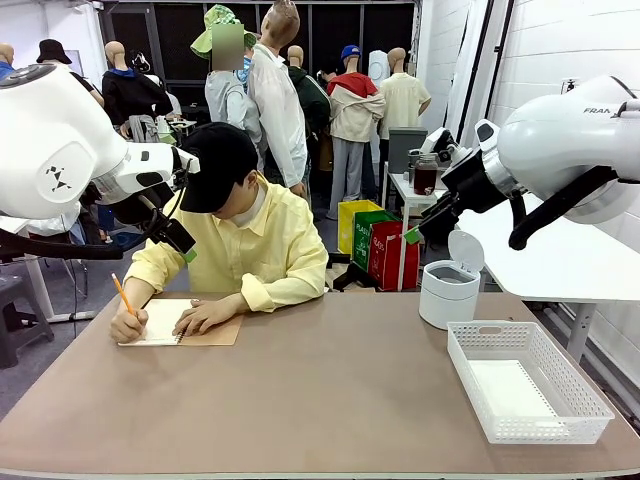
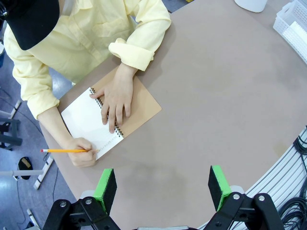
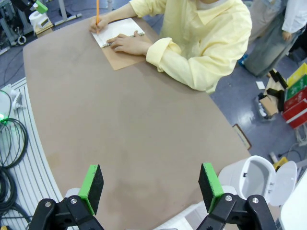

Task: Sort the paper based on its condition.
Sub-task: If a person hands you a paper, place it in the Organizing basket , and if it's crumpled, put it in the Trash can.

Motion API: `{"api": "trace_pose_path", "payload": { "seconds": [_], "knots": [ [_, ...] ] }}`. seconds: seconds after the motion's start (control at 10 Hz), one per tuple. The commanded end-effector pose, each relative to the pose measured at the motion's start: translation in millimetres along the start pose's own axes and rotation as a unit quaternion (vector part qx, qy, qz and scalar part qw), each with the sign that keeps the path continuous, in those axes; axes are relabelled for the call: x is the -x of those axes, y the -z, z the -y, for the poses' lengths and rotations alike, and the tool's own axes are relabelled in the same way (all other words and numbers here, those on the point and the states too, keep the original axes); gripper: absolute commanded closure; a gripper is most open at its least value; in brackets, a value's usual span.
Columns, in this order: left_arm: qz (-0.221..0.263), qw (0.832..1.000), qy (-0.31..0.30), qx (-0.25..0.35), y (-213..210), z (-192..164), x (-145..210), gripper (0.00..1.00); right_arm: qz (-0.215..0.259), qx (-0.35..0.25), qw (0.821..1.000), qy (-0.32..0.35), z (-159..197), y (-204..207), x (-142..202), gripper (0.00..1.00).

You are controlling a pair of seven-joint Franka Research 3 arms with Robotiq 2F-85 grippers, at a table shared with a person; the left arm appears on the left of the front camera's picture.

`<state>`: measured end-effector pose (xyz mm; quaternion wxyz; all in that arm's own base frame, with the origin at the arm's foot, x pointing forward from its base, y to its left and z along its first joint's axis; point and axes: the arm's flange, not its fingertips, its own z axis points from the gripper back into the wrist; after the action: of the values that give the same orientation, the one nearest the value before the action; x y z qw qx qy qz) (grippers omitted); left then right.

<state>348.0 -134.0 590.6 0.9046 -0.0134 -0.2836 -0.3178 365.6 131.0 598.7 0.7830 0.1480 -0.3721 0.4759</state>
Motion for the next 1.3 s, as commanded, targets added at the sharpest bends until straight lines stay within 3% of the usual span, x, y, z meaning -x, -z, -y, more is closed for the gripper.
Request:
{"api": "trace_pose_path", "payload": {
  "seconds": [0.0, 1.2],
  "knots": [
    [0.000, 1.000, -0.002, 0.000, -0.7, -0.7, 0.0, 0.00, -0.001, -0.001, 1.000, -0.001, -0.3, 1.2, 0.2, 0.00],
    [0.000, 1.000, -0.002, 0.000, -0.7, -0.7, 0.0, 0.00, -0.001, -0.001, 1.000, -0.001, -0.3, 1.2, 0.2, 0.00]
  ]
}}
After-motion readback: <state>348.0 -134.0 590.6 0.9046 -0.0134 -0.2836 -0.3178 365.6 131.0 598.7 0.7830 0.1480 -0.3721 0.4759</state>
